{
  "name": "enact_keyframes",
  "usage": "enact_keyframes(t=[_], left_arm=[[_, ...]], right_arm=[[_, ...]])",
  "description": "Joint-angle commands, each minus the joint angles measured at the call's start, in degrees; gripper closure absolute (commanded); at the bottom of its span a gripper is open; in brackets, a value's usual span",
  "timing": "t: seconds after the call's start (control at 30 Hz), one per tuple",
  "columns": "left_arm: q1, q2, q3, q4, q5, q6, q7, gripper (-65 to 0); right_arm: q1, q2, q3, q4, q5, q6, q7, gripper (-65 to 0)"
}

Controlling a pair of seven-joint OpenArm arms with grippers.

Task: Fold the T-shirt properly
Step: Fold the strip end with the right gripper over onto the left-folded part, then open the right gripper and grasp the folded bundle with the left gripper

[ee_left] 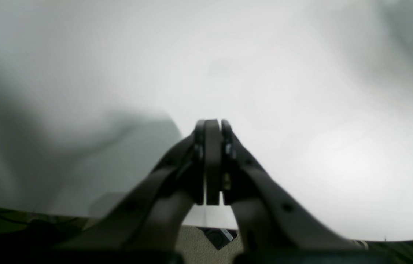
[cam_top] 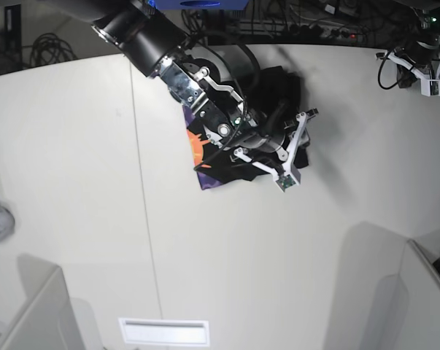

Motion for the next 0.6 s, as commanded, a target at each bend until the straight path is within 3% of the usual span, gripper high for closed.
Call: enact_keyframes(t=[0.0,0.17,0.43,0.57], left_arm=[[0.3,-0.7,-0.5,0.6,-0.8,-0.5,-1.0,0.0],[0.3,-0.9,-0.5,-2.1,-0.8,-0.5,-1.0,0.0],[0.3,-0.7,-0.5,-2.3,-0.8,-0.5,-1.0,0.0],[0.3,-0.7,-0.5,-2.3,-0.8,-0.5,-1.0,0.0]], right_arm=[[1.7,-1.1,-0.6,0.5,0.4,0.5,1.2,-26.4],[5.2,-1.3,-5.5,0.4,0.8,0.5,1.3,-26.4],[11.5,-1.3,-7.1,0.2,14.3,0.6,5.4,-26.3],[14.3,-0.9,-10.0,1.5,19.6,4.6,5.6,-25.8]])
